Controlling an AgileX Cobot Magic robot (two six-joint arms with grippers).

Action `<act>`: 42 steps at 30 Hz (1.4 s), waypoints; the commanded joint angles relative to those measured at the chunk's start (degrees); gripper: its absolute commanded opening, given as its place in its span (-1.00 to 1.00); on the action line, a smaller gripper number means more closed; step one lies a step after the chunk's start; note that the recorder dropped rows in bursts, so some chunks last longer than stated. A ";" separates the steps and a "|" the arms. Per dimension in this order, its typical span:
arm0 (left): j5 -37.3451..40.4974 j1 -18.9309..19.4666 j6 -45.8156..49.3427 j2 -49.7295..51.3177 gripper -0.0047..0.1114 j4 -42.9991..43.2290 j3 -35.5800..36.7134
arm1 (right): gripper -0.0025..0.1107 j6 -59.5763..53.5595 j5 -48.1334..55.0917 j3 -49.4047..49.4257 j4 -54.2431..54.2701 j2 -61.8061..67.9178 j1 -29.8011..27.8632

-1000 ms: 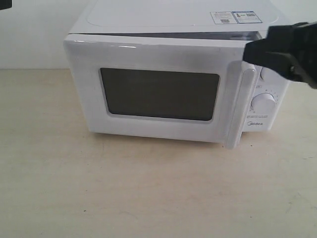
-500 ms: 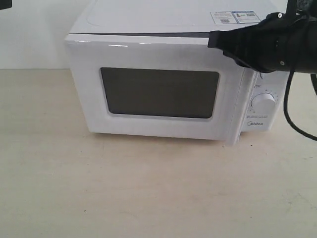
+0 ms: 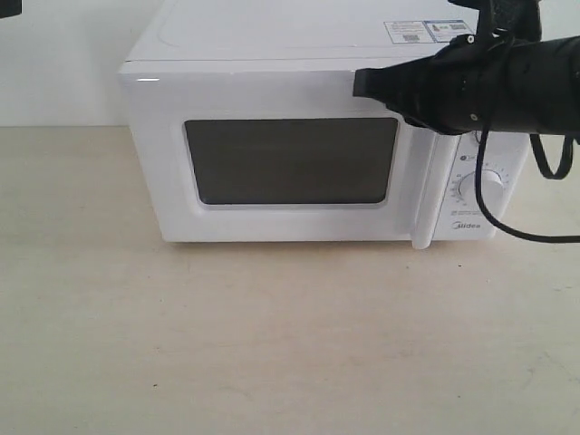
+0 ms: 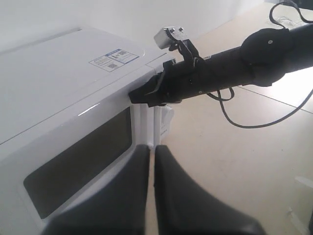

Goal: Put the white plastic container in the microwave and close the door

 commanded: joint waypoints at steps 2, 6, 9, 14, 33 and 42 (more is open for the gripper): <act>0.09 -0.25 -0.52 -0.49 -0.84 0.18 0.05 | -0.96 -0.30 -5.88 -2.88 -0.09 0.94 -0.69; 0.09 -0.25 -0.52 -0.49 -0.84 0.18 0.05 | -0.96 -0.85 -3.91 -2.77 -0.22 -2.00 -0.69; 0.09 -0.25 -0.52 -0.49 -0.84 0.18 0.05 | -0.96 -3.17 -3.37 -2.67 -0.34 -4.99 -0.69; 0.09 -0.25 -0.52 -0.49 -0.84 0.18 0.05 | -0.96 -4.95 -4.29 2.40 -0.34 -9.74 -0.69; 0.09 -0.25 -0.52 -0.49 -0.84 0.18 0.05 | -0.96 4.41 8.16 16.61 -1.49 -30.57 -0.69; 0.09 -0.25 -0.52 -0.49 -0.84 0.18 0.05 | -0.96 4.41 8.16 16.61 -1.49 -31.46 -0.69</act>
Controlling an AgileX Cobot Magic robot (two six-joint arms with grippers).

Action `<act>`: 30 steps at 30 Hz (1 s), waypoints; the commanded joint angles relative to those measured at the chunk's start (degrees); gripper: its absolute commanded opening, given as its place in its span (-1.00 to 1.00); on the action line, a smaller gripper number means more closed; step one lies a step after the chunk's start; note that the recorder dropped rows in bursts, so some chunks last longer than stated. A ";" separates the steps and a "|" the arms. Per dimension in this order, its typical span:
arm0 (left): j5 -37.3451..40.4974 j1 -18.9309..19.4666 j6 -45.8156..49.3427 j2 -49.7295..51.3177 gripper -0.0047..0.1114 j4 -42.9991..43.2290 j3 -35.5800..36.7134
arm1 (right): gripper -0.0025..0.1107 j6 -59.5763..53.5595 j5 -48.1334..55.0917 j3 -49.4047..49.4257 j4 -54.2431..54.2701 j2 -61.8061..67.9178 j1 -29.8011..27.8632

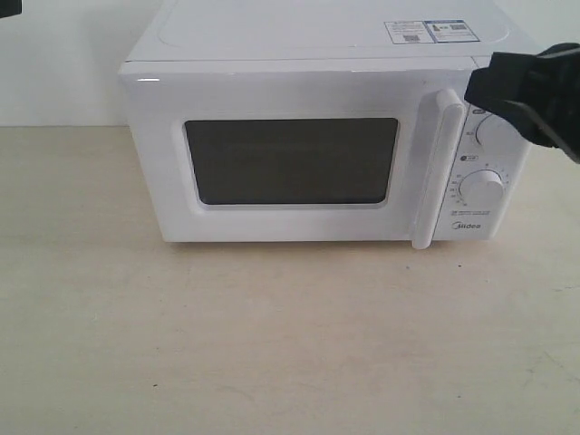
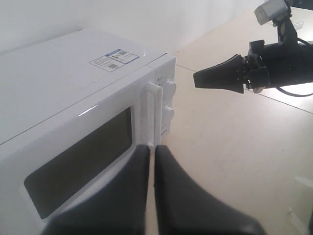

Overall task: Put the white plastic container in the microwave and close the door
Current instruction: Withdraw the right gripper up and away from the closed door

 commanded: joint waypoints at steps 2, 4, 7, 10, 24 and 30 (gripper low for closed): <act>0.09 -0.25 -0.52 -0.49 -0.84 0.18 0.05 | -0.96 -0.50 -0.84 0.36 -0.72 -0.34 -0.06; 0.09 -0.25 -0.52 -0.49 -0.84 0.18 0.05 | -0.96 -0.87 -4.34 0.36 -0.72 -0.34 -0.06; 0.09 -0.25 -0.52 -0.49 -0.84 0.18 0.05 | -0.96 -0.87 -8.62 0.36 -0.72 -0.34 -0.06; 0.09 -0.25 -0.52 -0.49 -0.84 0.18 0.05 | -0.96 -2.74 -11.04 0.36 -0.72 -0.34 -0.06; 0.09 -0.25 -0.52 -0.49 -0.84 0.18 0.05 | -0.96 -17.55 -8.00 3.88 -0.72 -8.12 -1.78; 0.09 -0.25 -0.52 -0.49 -0.84 0.18 0.05 | -0.96 -17.45 -7.27 11.10 -0.72 -18.84 -9.04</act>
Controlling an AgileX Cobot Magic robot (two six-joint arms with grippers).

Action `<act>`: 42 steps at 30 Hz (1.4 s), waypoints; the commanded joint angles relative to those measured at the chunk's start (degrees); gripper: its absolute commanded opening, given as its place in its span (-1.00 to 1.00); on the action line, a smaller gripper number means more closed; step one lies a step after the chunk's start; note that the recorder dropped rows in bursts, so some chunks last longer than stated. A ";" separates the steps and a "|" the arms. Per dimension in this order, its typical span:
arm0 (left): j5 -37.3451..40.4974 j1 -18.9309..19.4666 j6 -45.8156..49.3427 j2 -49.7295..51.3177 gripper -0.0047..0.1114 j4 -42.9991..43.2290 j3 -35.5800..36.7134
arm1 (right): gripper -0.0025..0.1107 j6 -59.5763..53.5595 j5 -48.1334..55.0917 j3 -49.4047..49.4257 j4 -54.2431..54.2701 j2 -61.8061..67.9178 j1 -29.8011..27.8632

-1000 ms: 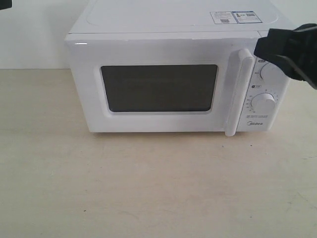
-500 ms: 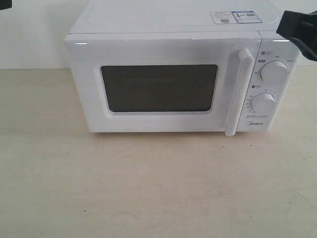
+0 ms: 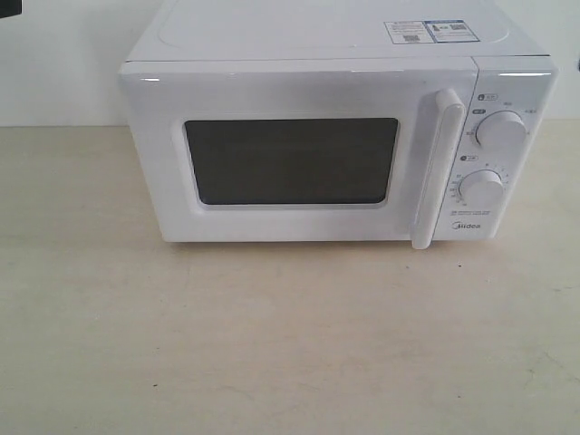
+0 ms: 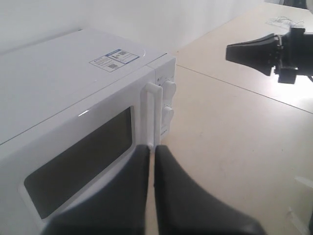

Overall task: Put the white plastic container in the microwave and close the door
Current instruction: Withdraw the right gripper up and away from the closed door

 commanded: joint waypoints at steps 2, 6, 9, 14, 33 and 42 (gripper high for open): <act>0.09 -0.25 -0.52 -0.49 -0.84 0.18 0.05 | -0.96 -0.81 -0.27 6.96 -0.13 -9.23 -6.46; 0.09 -0.25 -0.52 -0.49 -0.84 0.18 0.05 | -0.96 -0.81 -4.00 12.46 -0.13 -15.17 -9.26; 0.09 -0.25 -0.52 -0.49 -0.84 0.18 0.05 | -0.96 -0.81 -7.27 16.28 -0.13 -19.49 -10.97; 0.09 -0.25 -0.52 -0.49 -0.84 0.18 0.05 | -0.96 -0.40 -8.54 21.74 0.21 -26.68 -14.21; 0.09 -0.25 -0.52 -0.49 -0.84 0.18 0.05 | -0.96 8.56 -6.89 28.08 0.31 -34.91 -16.87; 0.09 -0.25 -0.52 -0.49 -0.84 0.18 0.05 | -0.96 63.71 6.96 28.08 -66.21 -36.84 -16.87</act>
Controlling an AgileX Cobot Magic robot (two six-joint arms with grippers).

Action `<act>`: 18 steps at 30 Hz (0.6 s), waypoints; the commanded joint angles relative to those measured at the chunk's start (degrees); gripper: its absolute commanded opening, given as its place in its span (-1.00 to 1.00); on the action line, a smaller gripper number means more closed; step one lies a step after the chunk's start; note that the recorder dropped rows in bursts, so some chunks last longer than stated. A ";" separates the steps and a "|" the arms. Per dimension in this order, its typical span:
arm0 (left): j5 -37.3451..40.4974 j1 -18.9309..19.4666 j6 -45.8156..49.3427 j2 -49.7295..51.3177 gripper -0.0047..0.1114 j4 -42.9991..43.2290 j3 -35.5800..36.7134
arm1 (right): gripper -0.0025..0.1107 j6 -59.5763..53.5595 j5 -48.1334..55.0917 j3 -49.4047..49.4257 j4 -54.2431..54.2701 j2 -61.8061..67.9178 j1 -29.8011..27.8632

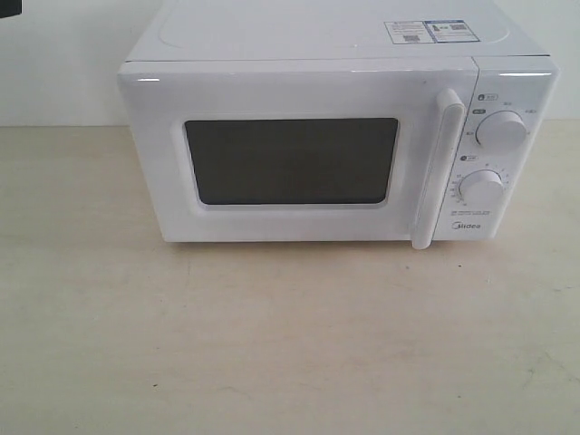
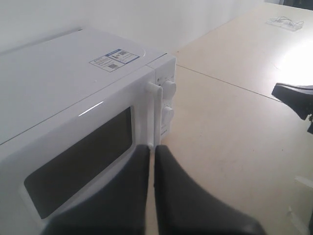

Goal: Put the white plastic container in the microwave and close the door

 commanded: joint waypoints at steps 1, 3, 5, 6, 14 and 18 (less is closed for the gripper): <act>0.09 -0.25 -0.52 -0.49 -0.84 0.18 0.05 | -0.96 22.17 7.22 0.23 -23.20 -0.40 -0.10; 0.09 -0.25 -0.52 -0.49 -0.84 0.18 0.05 | -0.96 22.27 11.78 0.23 -23.81 -0.40 -0.10; 0.09 -0.25 -0.52 -0.49 -0.84 0.18 0.05 | -0.96 22.27 13.92 0.23 -23.81 -0.40 -0.10; 0.09 -0.25 -0.52 -0.49 -0.84 0.18 0.05 | -0.96 22.27 14.88 0.23 -23.81 -0.40 -0.10; 0.09 -0.25 -0.52 -0.49 -0.84 0.18 0.05 | -0.96 22.39 19.95 0.92 -22.24 -0.40 -0.10; 0.09 -0.25 -0.52 -0.49 -0.84 0.18 0.05 | -0.96 22.50 18.55 0.92 -21.18 -0.40 -0.10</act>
